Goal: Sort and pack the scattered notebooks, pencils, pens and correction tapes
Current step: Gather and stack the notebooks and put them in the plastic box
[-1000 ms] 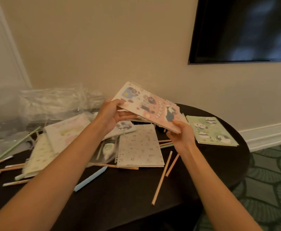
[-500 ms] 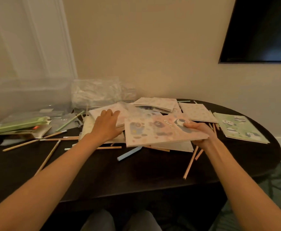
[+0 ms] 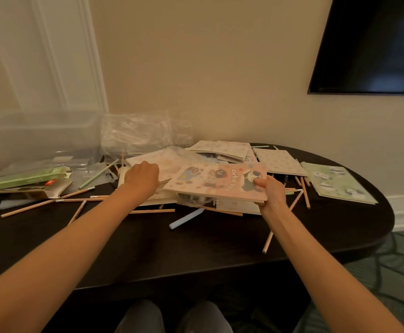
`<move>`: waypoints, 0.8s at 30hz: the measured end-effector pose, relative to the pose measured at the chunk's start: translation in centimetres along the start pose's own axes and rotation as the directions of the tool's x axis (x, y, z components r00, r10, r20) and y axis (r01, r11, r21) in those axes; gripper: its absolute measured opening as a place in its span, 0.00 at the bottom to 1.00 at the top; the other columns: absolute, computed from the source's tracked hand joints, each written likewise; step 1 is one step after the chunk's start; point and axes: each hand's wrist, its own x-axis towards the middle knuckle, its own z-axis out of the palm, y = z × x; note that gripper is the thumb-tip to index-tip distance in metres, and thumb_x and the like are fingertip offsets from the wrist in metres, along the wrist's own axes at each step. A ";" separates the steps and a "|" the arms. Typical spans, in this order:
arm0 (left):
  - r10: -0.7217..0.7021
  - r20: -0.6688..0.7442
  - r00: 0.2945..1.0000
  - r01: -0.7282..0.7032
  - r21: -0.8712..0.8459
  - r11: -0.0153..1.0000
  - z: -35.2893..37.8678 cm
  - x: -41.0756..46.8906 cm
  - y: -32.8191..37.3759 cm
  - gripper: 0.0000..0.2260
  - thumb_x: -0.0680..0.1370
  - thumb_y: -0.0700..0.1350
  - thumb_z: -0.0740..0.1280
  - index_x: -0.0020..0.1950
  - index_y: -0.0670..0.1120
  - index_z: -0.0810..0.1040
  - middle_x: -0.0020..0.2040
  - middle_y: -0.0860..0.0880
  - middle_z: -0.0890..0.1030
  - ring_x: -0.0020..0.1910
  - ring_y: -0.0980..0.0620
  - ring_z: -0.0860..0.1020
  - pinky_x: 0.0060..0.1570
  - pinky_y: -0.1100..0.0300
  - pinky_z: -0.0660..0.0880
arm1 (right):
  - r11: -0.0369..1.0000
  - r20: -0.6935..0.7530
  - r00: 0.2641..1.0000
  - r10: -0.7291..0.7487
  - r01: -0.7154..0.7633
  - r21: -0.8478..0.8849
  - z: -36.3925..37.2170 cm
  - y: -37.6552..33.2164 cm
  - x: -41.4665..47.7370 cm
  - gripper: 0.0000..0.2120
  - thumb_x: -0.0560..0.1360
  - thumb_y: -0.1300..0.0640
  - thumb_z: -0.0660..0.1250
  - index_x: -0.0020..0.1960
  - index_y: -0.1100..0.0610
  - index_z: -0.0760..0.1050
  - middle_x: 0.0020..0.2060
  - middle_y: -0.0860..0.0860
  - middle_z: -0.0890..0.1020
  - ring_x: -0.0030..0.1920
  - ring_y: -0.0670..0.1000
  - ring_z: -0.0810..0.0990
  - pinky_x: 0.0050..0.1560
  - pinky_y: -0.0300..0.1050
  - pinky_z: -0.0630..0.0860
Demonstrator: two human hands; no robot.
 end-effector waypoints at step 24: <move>0.106 -0.053 0.993 -0.110 -0.074 0.991 -0.3 1.6 1.9 0.09 0.78 0.38 0.58 0.58 0.38 0.70 0.56 0.40 0.75 0.56 0.40 0.74 0.42 0.56 0.63 | 0.977 0.334 0.921 0.202 -0.166 -0.134 10.1 5.8 -1.2 0.22 0.75 0.75 0.56 0.68 0.68 0.64 0.56 0.64 0.77 0.45 0.57 0.80 0.38 0.44 0.81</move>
